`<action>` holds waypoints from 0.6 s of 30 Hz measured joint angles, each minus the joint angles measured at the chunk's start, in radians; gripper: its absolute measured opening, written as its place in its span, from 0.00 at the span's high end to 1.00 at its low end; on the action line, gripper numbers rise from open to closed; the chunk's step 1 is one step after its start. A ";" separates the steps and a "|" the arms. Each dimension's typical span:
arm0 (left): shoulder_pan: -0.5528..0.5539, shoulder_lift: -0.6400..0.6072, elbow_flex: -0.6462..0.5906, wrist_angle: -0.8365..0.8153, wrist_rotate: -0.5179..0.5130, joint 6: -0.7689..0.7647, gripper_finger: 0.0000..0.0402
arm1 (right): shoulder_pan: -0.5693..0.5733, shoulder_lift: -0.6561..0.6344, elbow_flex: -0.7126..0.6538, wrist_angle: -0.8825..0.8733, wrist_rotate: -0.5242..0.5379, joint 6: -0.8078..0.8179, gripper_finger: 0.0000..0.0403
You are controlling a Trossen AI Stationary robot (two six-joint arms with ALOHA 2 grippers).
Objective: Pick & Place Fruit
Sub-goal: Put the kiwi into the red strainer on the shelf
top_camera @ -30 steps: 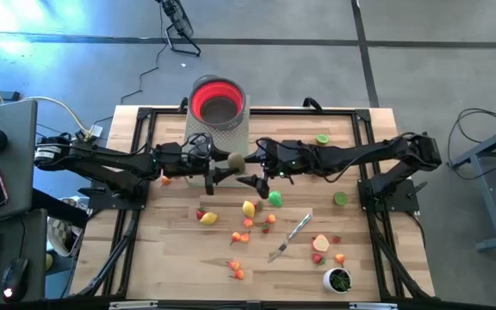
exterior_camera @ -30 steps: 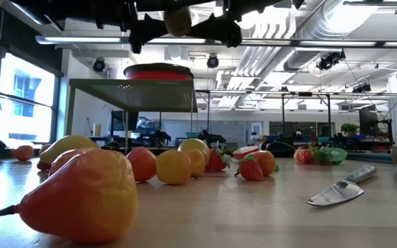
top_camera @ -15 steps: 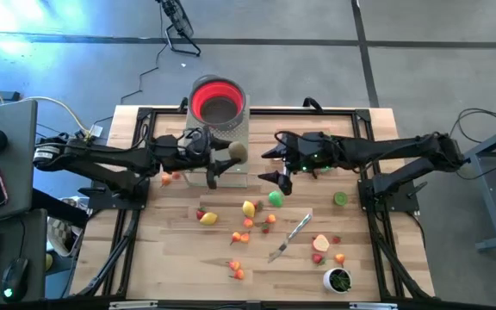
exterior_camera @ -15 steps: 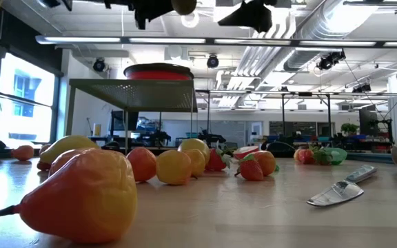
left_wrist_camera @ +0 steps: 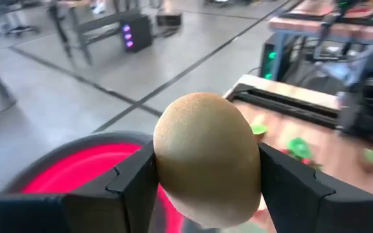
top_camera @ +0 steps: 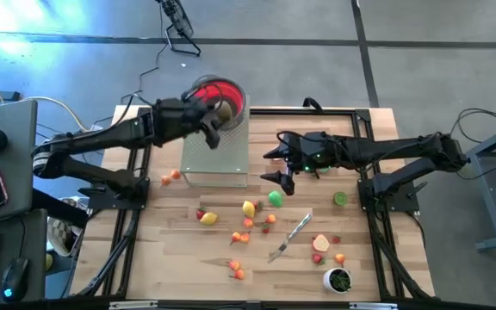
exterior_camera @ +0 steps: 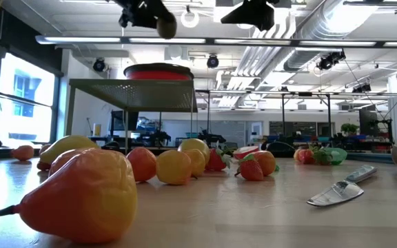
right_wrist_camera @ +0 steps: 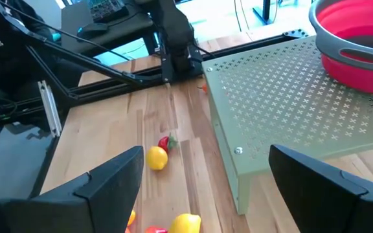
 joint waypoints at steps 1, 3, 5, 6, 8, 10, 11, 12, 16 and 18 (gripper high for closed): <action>0.020 0.000 0.001 -0.009 0.000 0.000 0.44 | 0.000 0.000 0.000 0.000 0.000 -0.001 0.19; 0.062 0.000 0.001 -0.045 0.000 -0.002 0.44 | 0.000 0.000 0.000 0.000 0.000 -0.003 0.19; 0.105 0.009 0.001 -0.081 0.000 -0.009 0.44 | 0.000 0.000 0.000 0.000 0.000 -0.003 0.19; 0.124 0.016 0.001 -0.100 -0.001 -0.021 0.44 | 0.000 0.000 0.000 0.000 0.000 -0.004 0.19; 0.166 0.035 0.001 -0.150 -0.001 -0.054 0.44 | 0.000 0.000 0.000 -0.001 0.000 -0.004 0.19; 0.207 0.057 0.000 -0.170 -0.001 -0.068 0.44 | 0.000 0.001 0.000 -0.001 0.000 -0.004 0.19; 0.222 0.070 0.000 -0.175 -0.001 -0.078 0.44 | 0.000 0.001 0.000 -0.001 0.000 -0.004 0.19; 0.236 0.083 0.000 -0.177 -0.001 -0.085 0.44 | 0.000 0.001 0.000 -0.001 0.000 -0.004 0.19; 0.277 0.127 0.000 -0.172 -0.002 -0.102 0.44 | 0.000 0.001 0.000 -0.001 0.000 -0.004 0.19; 0.283 0.149 0.000 -0.166 0.000 -0.109 0.44 | 0.000 0.001 0.000 -0.002 0.000 -0.004 0.19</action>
